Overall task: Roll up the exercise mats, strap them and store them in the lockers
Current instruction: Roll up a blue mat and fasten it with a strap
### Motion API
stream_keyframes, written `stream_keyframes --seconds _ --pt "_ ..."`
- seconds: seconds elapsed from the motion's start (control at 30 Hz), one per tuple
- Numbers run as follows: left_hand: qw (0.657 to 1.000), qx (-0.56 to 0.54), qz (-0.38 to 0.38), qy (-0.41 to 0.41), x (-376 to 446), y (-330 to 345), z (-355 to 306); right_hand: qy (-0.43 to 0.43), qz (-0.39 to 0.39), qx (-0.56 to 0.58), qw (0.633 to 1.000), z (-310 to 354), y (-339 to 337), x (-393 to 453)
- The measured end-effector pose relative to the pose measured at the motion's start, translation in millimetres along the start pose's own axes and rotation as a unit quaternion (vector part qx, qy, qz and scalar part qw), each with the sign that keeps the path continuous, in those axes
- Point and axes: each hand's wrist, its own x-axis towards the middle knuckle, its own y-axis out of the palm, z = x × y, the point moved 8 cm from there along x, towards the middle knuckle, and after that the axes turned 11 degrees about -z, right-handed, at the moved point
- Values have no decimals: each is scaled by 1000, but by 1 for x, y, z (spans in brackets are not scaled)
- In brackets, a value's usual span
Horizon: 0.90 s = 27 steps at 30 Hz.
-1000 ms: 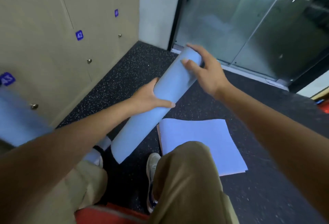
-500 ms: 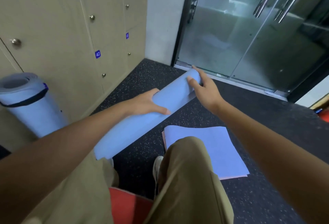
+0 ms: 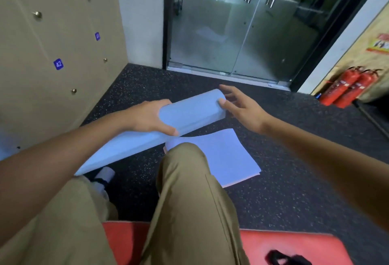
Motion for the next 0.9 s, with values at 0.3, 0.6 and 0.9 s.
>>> stream_keyframes --seconds 0.3,0.6,0.9 --pt "987 61 120 85 -13 58 -86 101 34 -91 990 -103 -68 -119" --pt "960 185 184 100 -25 110 -111 176 198 -199 944 -191 -44 -221" --pt "962 194 175 84 -27 111 -106 196 421 -284 839 -223 2 -284"
